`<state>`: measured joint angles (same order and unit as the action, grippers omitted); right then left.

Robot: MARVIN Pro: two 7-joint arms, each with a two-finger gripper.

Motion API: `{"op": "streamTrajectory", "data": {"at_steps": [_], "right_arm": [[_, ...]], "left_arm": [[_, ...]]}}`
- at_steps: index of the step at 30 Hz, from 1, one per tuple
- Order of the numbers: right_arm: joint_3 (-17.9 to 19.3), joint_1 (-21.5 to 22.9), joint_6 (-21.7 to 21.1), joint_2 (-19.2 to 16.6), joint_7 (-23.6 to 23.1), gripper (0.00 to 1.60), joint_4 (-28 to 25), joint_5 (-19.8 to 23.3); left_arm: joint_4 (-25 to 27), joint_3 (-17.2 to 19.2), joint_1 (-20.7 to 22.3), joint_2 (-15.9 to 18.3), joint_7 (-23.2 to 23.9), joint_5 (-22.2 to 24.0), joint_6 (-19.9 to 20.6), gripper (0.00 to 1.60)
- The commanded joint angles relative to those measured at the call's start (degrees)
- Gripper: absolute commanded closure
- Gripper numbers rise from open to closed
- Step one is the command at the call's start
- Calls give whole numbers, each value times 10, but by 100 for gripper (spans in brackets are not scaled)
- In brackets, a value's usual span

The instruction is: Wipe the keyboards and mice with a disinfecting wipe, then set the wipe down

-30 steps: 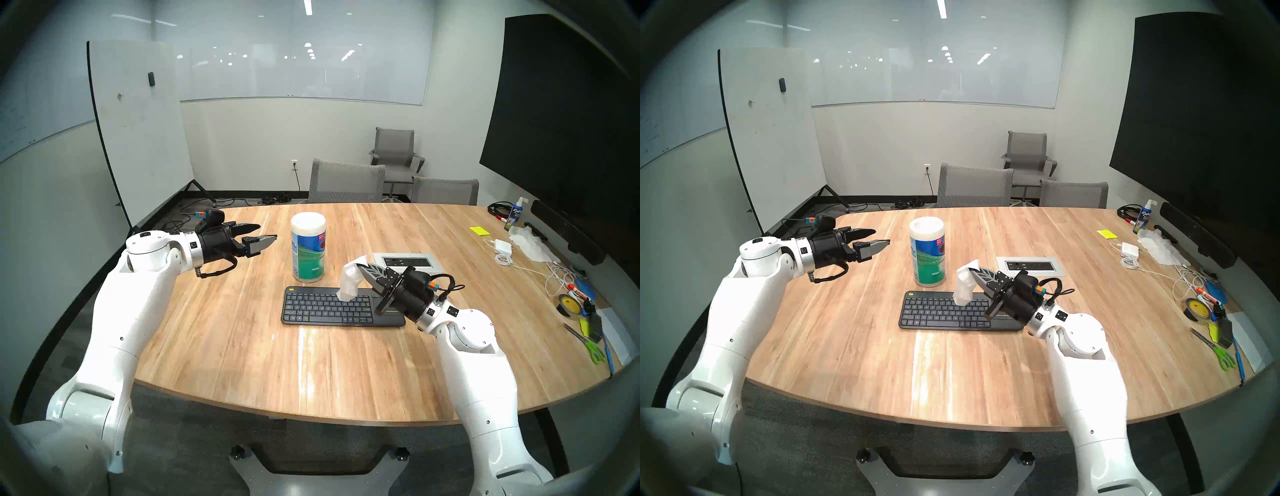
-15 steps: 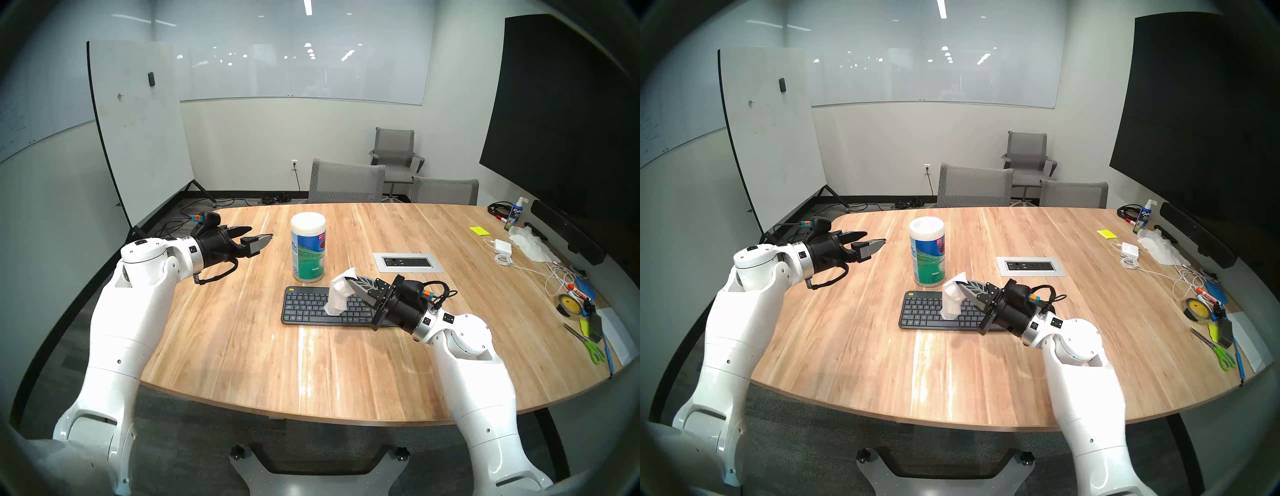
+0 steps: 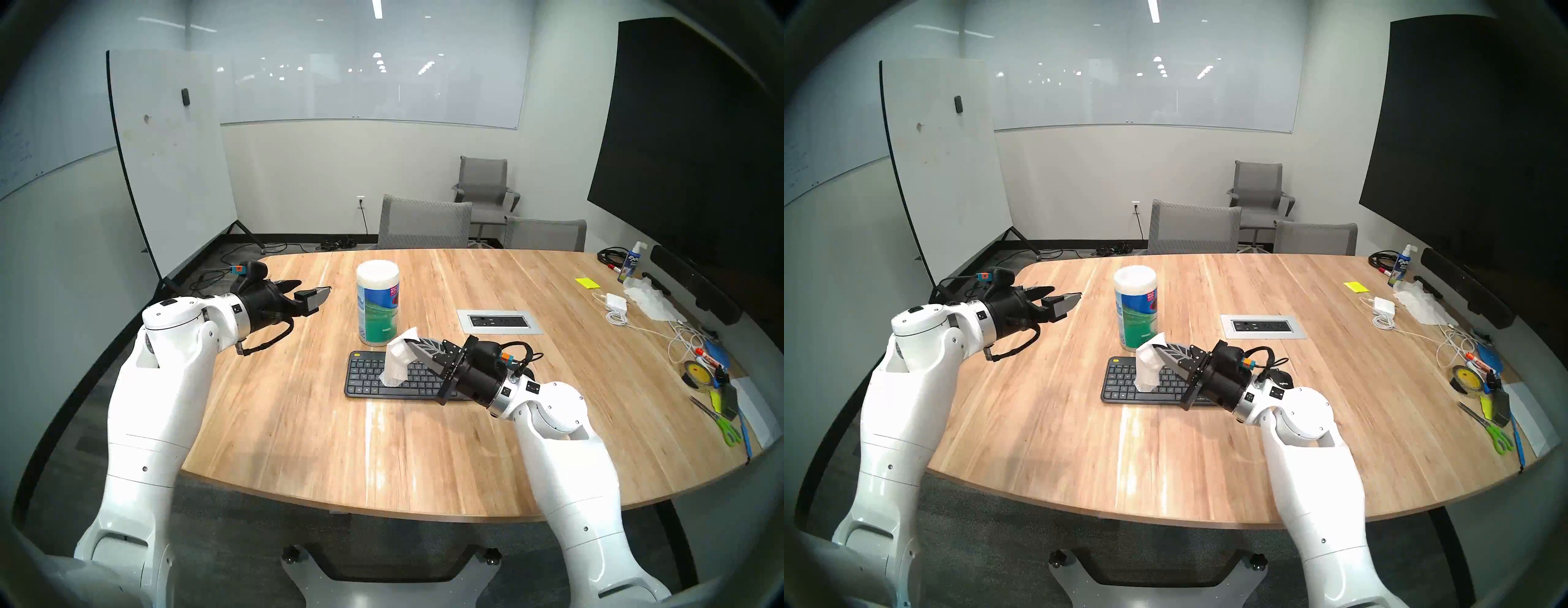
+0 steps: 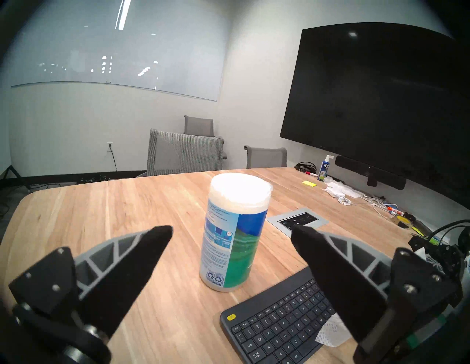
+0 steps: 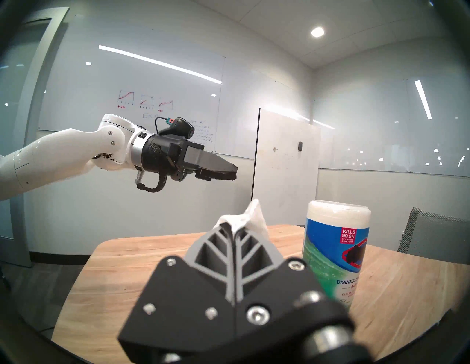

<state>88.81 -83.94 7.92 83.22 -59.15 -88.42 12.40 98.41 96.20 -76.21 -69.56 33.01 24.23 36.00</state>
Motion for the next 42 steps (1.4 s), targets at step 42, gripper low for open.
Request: {"op": "streamTrajectory", "data": {"at_steps": [42], "right_arm": [[23,14,4,10,-16,160,3,13]], "left_arm": [[38,34,-22,45,23,-28,76,0]]}}
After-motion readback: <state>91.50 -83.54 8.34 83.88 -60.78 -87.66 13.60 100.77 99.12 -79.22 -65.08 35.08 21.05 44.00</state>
